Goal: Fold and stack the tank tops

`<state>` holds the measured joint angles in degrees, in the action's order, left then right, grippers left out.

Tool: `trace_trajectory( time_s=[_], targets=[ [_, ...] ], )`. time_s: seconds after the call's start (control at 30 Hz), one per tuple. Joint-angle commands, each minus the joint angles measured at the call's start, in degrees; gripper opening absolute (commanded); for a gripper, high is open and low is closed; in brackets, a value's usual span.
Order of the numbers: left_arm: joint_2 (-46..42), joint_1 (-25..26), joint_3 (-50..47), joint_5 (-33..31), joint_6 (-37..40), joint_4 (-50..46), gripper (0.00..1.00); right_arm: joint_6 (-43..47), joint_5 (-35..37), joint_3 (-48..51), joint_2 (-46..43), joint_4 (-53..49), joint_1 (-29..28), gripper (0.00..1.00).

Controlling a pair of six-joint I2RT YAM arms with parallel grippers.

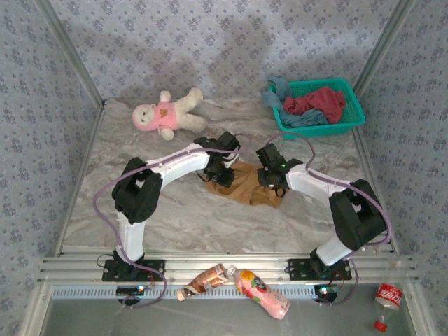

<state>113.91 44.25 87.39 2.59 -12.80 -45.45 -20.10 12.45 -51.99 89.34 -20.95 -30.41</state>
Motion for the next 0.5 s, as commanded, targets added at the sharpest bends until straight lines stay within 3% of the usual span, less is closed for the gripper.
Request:
trace_trajectory(
  time_s=[0.0,0.13,0.23,0.3,0.47],
  targets=[
    [1.1,0.16,-0.38,-2.11,0.69,-3.24,0.25,0.92,1.92,1.38,-1.9,-1.01,0.44,0.29],
    [0.44,0.06,-1.22,-2.44,1.09,-4.74,0.16,1.73,2.36,2.45,-4.92,-1.56,1.71,0.19],
    [0.03,-0.21,-2.17,-2.99,1.51,-5.44,0.0,2.0,2.24,3.16,-7.24,-1.83,2.68,0.12],
    [-0.82,-0.57,-2.32,-3.17,1.54,-5.26,0.0,2.42,1.73,3.36,-8.79,-1.9,3.22,0.06],
    [-3.8,-1.97,0.24,-6.34,1.5,-6.6,0.0,2.86,1.75,3.56,-13.29,-2.44,3.92,0.05]
  ],
)
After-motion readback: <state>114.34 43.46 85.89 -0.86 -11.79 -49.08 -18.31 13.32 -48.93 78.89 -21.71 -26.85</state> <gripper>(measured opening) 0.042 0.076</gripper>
